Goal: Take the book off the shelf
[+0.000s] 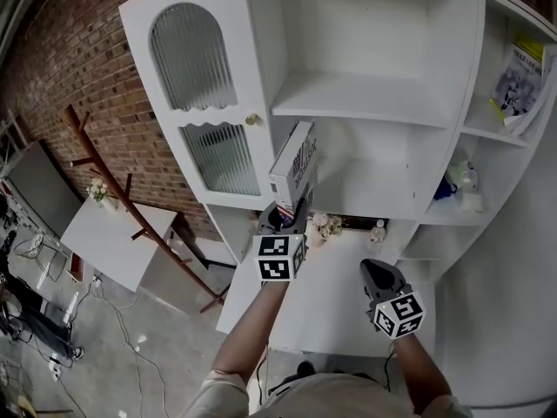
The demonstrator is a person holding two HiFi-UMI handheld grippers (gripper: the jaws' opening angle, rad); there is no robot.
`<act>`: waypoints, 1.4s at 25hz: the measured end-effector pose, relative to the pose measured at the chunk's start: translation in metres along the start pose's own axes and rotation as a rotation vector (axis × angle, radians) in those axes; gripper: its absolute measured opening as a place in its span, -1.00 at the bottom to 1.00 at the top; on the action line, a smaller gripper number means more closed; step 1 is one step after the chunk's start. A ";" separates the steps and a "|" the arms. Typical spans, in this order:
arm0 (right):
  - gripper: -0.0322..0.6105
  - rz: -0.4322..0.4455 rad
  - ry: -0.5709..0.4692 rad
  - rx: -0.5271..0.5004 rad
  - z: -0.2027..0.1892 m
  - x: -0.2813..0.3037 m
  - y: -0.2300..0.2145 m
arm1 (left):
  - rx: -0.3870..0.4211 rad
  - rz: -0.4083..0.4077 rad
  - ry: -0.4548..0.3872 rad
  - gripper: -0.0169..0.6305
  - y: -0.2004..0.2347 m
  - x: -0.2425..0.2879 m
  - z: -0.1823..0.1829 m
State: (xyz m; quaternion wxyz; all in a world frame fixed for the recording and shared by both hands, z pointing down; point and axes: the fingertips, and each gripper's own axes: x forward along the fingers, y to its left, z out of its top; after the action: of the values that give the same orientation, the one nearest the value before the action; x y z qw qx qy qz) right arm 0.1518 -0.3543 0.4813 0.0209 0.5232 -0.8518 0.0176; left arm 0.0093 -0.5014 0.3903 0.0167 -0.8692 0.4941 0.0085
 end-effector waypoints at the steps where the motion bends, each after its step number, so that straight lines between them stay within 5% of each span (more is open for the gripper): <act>1: -0.80 -0.008 0.001 0.000 0.000 0.000 0.000 | 0.001 -0.004 -0.001 -0.44 0.002 -0.004 -0.001; 15: -0.80 -0.147 0.020 0.000 -0.012 -0.022 -0.006 | 0.003 -0.030 -0.061 -0.44 0.026 -0.069 -0.014; 26: -0.80 -0.157 0.021 -0.023 -0.011 -0.054 -0.012 | -0.049 0.037 0.003 -0.44 0.040 -0.117 -0.055; 35: -0.80 -0.155 0.024 -0.013 -0.013 -0.111 -0.024 | -0.051 0.094 0.025 -0.44 0.011 -0.163 -0.063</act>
State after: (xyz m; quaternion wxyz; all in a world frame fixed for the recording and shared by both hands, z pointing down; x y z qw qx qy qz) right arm 0.2237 -0.2653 0.4883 0.0356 0.5871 -0.8085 0.0166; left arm -0.0835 -0.3699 0.4584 -0.0120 -0.8452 0.5343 0.0108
